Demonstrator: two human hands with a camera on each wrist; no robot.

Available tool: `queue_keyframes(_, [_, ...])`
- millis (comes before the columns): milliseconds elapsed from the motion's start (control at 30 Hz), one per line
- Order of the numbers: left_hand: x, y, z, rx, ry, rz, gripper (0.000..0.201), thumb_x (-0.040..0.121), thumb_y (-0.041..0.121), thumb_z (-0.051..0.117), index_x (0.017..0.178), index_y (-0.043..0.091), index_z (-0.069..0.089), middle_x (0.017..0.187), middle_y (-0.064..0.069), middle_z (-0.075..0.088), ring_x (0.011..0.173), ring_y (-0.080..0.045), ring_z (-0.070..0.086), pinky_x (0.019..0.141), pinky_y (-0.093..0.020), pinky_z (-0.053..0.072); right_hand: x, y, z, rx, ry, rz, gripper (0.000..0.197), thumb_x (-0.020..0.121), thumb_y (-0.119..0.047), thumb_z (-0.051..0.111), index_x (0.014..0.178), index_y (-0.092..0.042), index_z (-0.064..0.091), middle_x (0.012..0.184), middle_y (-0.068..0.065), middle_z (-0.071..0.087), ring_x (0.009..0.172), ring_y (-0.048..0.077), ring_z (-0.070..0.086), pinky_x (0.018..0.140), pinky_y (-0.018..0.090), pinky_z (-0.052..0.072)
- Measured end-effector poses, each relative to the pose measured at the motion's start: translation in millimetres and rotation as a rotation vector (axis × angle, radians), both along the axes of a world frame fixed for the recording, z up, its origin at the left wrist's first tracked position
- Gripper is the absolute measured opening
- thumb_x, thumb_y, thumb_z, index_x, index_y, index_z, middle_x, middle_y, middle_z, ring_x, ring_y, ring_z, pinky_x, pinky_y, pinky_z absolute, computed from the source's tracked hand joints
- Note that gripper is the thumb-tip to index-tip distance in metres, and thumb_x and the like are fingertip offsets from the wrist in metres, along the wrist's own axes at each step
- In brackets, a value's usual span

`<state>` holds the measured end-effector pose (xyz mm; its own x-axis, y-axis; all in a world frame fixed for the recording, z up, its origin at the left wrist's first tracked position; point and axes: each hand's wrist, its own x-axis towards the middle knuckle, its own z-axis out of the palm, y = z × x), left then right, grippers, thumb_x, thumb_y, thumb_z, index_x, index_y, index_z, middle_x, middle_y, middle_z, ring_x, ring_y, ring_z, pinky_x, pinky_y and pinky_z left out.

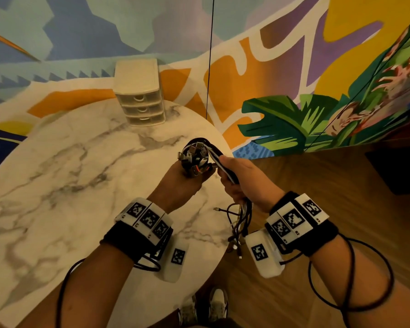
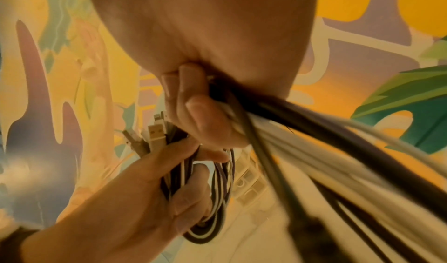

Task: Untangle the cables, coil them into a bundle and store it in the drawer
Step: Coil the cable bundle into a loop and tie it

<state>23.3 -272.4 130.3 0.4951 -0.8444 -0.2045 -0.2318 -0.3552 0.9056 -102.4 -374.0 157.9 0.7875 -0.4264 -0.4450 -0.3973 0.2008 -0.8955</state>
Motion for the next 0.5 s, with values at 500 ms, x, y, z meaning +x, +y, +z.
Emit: queue_keyframes(500, [-9.3,5.0,6.8,-0.099,0.19,-0.138,0.052,0.097,0.038,0.043,0.061,0.002,0.051,0.053,-0.006,0.051,0.053,-0.02,0.043,0.058,-0.027,0.035,0.2,7.7,-3.4,0.029,-0.11,-0.008,0.039,0.101,-0.028,0.026,0.068,-0.014,0.042,0.052,0.003,0.025,0.043,0.015,0.016,0.042,0.026,0.015])
